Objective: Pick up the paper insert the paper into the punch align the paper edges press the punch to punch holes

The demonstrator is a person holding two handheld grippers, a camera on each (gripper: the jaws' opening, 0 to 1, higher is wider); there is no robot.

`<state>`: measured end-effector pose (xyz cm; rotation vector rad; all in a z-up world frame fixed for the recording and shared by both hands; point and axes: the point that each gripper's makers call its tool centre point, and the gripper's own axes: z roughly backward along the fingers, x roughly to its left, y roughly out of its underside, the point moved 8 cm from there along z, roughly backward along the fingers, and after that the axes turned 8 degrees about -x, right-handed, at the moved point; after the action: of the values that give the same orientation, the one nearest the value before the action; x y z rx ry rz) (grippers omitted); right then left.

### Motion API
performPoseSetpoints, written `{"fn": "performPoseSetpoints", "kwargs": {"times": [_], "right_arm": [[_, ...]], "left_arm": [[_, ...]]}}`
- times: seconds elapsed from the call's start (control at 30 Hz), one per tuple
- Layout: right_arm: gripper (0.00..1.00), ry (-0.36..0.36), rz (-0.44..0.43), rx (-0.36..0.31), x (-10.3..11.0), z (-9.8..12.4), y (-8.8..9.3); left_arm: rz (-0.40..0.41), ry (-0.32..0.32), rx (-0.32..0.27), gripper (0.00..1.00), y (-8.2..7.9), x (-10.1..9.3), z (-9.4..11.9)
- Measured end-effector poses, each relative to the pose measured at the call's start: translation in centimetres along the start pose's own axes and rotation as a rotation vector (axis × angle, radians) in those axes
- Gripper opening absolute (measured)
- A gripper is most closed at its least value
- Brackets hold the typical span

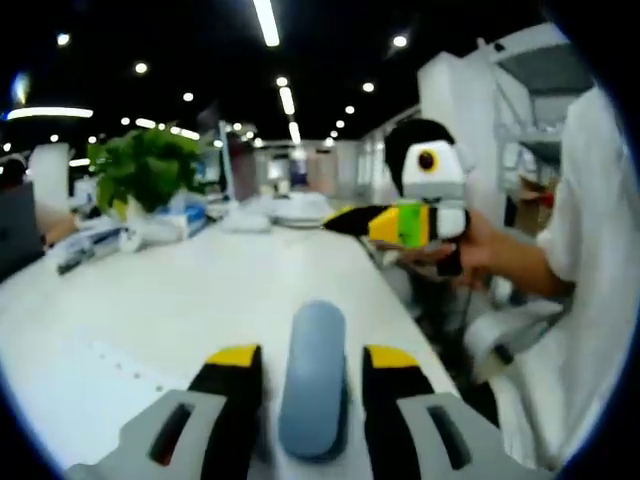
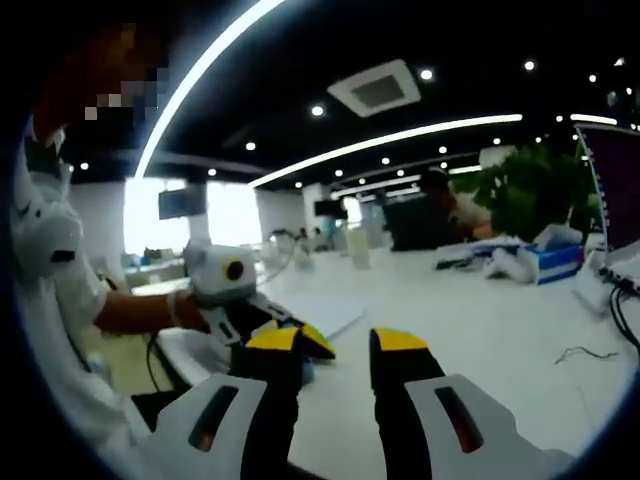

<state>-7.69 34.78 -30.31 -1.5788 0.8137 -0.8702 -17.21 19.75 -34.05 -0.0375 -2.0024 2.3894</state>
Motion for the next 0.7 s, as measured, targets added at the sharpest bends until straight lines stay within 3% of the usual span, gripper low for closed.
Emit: {"fn": "performPoseSetpoints", "kwargs": {"times": [0.03,0.07,0.3,0.63,0.7], "right_arm": [[0.3,-0.003,0.002,0.005,0.1,-0.1,0.1],[0.3,-0.005,0.003,0.007,0.1,-0.1,0.1],[0.28,-0.017,-0.001,-0.006,0.9,-1.1,-0.3],[0.05,0.007,0.003,-0.04,3.2,-5.2,-1.1],[0.05,0.018,0.012,-0.029,3.5,-6.0,-0.7]], "left_arm": [[0.004,0.001,-0.003,0.41,0.0,1.5,0.3],[0.004,0.001,-0.005,0.41,0.0,1.6,0.3],[0.003,-0.01,-0.021,0.4,0.2,0.6,0.1],[-0.008,-0.02,-0.045,0.35,0.3,0.1,0.0],[-0.014,-0.019,-0.045,0.33,0.2,0.0,-0.1]]}}
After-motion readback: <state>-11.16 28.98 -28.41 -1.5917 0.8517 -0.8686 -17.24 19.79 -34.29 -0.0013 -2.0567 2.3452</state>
